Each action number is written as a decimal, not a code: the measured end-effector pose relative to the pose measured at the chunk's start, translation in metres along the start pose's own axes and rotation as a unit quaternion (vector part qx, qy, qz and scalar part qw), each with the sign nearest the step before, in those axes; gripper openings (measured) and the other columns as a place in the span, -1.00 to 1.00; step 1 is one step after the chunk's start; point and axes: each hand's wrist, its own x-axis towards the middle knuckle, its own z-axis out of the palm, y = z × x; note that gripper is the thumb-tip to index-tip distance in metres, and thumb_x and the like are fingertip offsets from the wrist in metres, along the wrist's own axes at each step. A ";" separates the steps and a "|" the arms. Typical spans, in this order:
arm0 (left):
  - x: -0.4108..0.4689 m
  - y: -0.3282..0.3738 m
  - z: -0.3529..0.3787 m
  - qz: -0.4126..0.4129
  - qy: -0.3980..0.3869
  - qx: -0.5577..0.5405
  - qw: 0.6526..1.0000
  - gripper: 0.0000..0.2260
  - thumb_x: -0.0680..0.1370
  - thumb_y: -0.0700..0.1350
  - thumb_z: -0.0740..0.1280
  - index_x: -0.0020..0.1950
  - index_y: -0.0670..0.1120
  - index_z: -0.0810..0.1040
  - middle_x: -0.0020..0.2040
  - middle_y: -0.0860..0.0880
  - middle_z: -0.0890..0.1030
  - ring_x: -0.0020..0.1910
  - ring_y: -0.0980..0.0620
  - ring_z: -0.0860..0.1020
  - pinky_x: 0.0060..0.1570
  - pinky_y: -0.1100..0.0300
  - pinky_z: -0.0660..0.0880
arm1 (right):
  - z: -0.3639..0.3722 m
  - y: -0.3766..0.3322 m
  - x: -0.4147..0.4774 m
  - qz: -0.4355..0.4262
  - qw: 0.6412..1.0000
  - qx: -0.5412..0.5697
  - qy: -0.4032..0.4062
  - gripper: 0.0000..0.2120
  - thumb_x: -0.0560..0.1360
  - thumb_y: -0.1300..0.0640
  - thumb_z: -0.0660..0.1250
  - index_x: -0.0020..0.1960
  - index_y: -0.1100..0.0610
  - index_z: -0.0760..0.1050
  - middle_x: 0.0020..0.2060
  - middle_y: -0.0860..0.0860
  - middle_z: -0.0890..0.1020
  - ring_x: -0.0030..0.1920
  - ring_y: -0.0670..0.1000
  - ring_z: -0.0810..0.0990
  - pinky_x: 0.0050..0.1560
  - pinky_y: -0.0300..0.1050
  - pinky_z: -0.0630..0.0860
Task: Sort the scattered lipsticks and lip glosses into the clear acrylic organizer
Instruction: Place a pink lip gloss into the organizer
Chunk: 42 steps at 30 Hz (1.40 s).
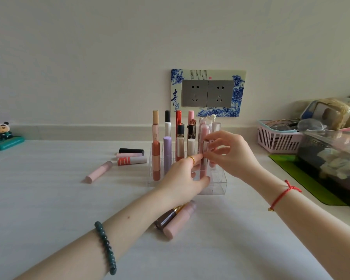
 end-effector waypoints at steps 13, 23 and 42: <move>-0.007 0.003 -0.009 0.004 -0.001 -0.017 1.000 -0.50 0.48 -0.15 0.35 0.40 -0.05 0.31 0.11 0.24 0.42 0.16 0.27 0.39 0.09 0.47 0.32 | -0.004 -0.004 0.000 -0.019 1.000 -0.024 -0.005 -0.72 0.36 0.28 0.44 0.01 0.02 0.53 -0.24 -0.05 0.62 -0.23 -0.14 0.63 -0.31 -0.41 0.53; -0.027 0.012 -0.053 0.029 0.046 -0.053 0.997 -0.62 0.49 -0.22 0.33 0.30 -0.07 0.44 0.11 0.15 0.55 0.06 0.36 0.52 0.03 0.51 0.42 | -0.019 -0.030 0.002 -0.072 0.996 -0.019 0.038 -0.78 0.39 0.20 0.41 0.01 0.03 0.52 -0.23 -0.13 0.63 -0.20 -0.18 0.63 -0.17 -0.47 0.53; -0.096 -0.037 -0.095 -0.005 0.024 0.119 0.993 -0.67 0.40 0.05 0.42 0.13 0.25 0.47 -0.01 0.33 0.58 0.06 0.61 0.33 0.02 0.66 0.23 | 0.042 -0.065 -0.040 -0.163 0.936 -0.132 -0.283 -0.73 0.41 0.12 0.41 0.09 -0.04 0.52 -0.06 -0.15 0.60 -0.07 -0.24 0.56 0.03 -0.41 0.49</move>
